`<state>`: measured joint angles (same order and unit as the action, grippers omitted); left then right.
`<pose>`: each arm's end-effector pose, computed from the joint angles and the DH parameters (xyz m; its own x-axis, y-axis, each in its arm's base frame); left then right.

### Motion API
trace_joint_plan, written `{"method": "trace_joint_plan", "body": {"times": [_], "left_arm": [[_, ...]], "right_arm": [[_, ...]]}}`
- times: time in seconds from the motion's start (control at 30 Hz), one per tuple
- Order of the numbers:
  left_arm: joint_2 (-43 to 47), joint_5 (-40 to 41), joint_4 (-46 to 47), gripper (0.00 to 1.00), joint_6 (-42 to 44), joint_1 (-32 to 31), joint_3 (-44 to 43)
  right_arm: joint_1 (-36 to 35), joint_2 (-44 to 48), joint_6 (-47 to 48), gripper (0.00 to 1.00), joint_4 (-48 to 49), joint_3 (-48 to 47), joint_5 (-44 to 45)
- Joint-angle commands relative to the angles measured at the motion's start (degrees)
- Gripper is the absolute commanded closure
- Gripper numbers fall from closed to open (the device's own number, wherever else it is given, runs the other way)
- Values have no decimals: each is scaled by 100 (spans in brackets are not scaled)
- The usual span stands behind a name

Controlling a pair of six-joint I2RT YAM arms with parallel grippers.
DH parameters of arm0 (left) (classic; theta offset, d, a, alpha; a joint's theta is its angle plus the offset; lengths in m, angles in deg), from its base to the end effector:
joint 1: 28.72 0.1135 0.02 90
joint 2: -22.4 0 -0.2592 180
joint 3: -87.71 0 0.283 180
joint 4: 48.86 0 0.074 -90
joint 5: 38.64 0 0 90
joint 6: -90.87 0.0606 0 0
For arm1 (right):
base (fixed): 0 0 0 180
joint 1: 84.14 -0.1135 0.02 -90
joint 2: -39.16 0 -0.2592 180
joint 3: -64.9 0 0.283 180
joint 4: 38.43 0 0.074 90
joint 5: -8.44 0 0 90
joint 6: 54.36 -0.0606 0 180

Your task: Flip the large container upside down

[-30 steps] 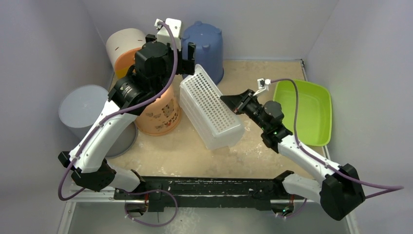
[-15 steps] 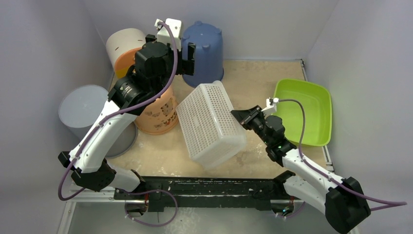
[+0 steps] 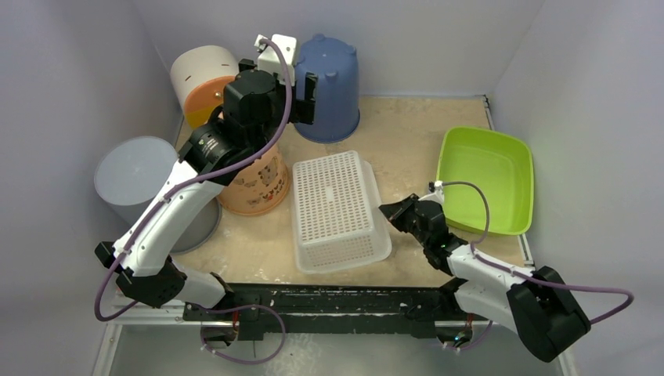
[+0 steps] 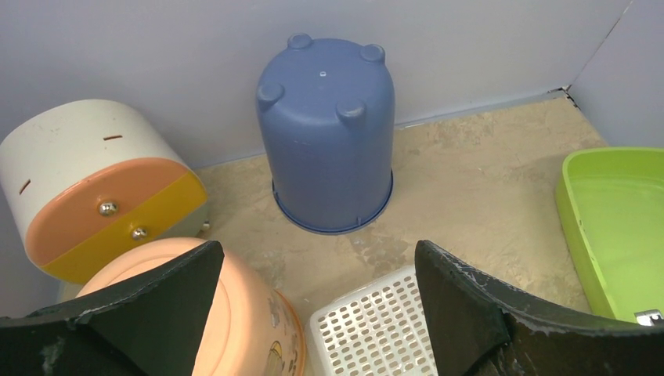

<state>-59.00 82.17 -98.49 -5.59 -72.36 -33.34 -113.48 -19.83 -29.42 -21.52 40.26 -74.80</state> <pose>0.2554 -0.2006 0.5285 -0.1502 0.0097 -0.9886 0.2121 0.9770 -0.0226 0.2198 0.1154 0.1358 -0.4626 0.7729 -0.4343 0.0730 0.5214 0.8502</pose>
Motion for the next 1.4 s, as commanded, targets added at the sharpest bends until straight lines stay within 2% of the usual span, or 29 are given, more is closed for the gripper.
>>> {"method": "trace_joint_plan", "body": {"times": [0.0,0.2,0.37,0.47,0.63,0.7,0.93,1.0,1.17,1.27,1.37], "left_arm": [[100,6,261,11,-22,-31,81],[53,-34,291,11,-40,-24,123],[28,-49,306,11,-48,-26,165],[24,-57,319,11,-42,-26,195],[13,-57,345,11,-30,-27,241],[6,-57,345,11,-22,-28,256],[-16,-121,385,11,-22,-31,269],[-20,-163,407,11,-22,-24,299],[3,-271,552,11,-84,-30,446],[45,-337,663,11,-111,-31,607],[62,-362,715,11,-132,-30,721]], "right_arm": [[-19,-177,-86,100,268,-25,455],[-14,-479,75,100,345,-84,598],[-19,-635,136,89,249,-196,741],[-19,-695,156,80,149,-276,787],[-19,-735,410,47,-120,-534,930],[-19,-750,535,41,-360,-708,990],[-19,-348,1514,39,-1712,-1805,1857],[-12,-274,1995,37,-2226,-2316,2462],[129,-863,2793,34,-3518,-3638,3529],[342,-1201,3104,34,-3895,-4013,3712],[797,-1424,3341,33,-3862,-4163,3376]]}}
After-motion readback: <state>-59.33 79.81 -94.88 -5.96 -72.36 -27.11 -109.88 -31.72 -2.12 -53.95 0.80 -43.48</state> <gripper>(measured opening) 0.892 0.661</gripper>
